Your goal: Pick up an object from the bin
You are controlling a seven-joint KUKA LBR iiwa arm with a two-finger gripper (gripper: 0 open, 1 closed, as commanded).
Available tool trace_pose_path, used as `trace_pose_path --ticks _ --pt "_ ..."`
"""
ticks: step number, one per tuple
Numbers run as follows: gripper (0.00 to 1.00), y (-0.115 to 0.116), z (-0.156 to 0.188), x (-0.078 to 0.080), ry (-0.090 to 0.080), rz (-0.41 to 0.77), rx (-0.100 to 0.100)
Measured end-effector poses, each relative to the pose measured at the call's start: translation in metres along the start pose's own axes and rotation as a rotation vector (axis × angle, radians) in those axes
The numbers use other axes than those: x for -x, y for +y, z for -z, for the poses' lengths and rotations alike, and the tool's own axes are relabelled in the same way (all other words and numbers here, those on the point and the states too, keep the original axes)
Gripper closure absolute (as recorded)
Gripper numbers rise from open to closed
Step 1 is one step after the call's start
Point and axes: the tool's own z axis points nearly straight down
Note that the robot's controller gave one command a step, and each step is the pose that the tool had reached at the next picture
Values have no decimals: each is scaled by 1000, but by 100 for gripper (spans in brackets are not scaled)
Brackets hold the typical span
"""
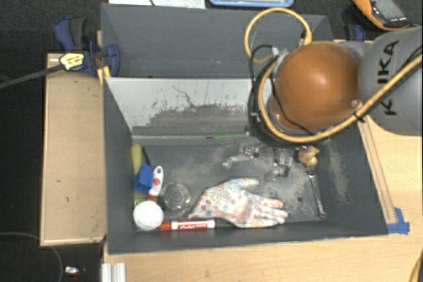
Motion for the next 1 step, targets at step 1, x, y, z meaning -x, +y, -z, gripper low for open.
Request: trace_pose_path --ticks 1 --pt "0 -24 -23 -6 1 180 16"
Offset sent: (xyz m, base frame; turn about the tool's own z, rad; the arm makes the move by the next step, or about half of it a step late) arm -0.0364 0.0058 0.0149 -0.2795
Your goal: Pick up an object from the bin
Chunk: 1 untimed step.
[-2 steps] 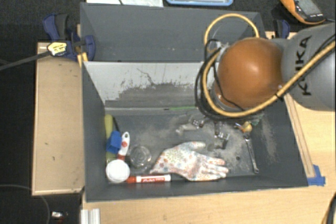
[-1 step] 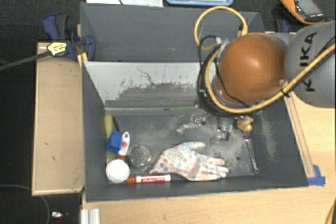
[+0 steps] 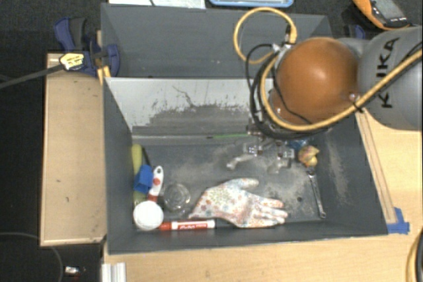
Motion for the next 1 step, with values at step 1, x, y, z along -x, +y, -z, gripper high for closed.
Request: trace_pose_path --ticks 1 --pt "0 18 23 2 -1 67 -8"
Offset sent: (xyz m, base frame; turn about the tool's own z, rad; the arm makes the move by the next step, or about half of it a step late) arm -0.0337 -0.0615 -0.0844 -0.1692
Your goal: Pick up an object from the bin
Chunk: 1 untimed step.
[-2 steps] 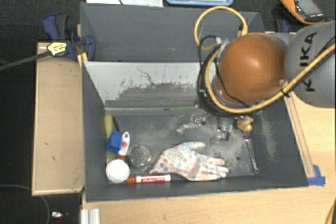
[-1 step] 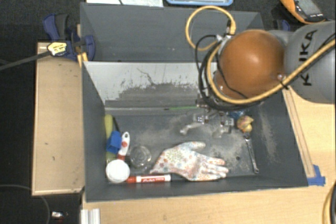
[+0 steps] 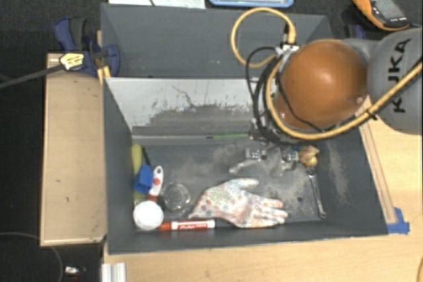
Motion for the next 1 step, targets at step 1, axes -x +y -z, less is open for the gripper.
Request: trace_pose_path --ticks 1 --pt "0 8 -56 -36 1 61 -7"
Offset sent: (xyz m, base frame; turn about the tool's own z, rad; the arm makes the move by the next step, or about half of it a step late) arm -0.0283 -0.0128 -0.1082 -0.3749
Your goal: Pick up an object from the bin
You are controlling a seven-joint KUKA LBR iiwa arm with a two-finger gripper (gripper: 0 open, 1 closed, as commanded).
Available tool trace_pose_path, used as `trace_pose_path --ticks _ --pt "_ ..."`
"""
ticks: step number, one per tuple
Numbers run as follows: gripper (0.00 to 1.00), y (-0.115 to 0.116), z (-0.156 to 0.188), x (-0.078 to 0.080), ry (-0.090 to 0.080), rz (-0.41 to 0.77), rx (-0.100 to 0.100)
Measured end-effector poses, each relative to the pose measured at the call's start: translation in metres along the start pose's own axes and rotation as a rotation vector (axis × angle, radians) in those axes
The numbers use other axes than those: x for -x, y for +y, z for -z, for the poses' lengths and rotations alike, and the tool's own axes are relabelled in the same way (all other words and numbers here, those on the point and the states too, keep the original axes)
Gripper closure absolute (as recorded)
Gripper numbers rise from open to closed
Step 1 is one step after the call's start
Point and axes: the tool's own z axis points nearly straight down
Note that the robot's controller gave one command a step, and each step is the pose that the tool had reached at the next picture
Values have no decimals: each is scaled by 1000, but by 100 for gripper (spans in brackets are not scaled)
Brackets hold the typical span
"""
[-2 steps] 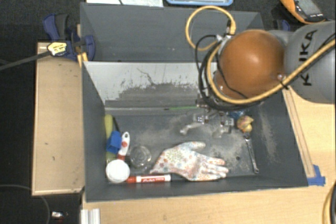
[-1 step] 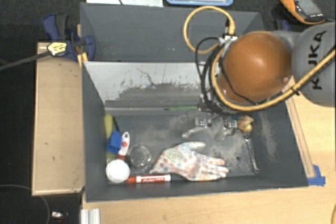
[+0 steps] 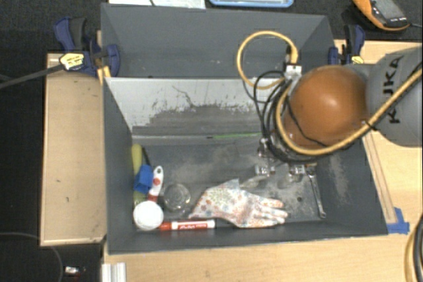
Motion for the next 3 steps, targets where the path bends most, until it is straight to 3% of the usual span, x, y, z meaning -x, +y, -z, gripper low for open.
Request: trace_pose_path --ticks 1,2,3 --pt "0 8 -25 -1 2 79 7" --pt "0 -5 -27 0 -2 301 3" --pt "0 33 -46 32 -2 110 8"
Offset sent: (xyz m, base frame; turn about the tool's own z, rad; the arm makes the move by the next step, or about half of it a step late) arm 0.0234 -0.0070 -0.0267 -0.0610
